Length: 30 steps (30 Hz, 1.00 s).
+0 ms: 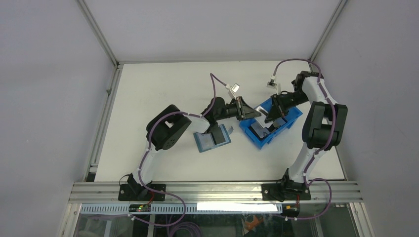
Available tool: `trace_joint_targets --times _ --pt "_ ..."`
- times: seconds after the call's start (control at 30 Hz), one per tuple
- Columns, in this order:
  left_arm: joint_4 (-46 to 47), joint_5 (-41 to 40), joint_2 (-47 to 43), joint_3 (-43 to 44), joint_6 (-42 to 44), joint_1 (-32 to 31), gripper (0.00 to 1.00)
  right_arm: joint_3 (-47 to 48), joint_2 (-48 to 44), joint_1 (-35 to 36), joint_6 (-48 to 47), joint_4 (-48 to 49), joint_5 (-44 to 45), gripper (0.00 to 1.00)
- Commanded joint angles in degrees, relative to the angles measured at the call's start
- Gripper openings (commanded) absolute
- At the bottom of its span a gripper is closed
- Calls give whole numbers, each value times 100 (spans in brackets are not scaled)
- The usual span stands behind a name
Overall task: Put the credit cards into the card holder
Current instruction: Place the credit card in the storage box.
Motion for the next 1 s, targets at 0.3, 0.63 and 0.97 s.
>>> trace_joint_targets --times 0.3,0.63,0.97 --pt "601 132 39 91 -304 0 29 885 420 -192 -1210 -1330 -140 0" --pt "580 -68 -45 -45 -255 7 0 744 190 -361 -361 -611 -3 37" --pt "643 -126 -88 -142 -158 6 0 568 222 -668 -565 -895 -106 41"
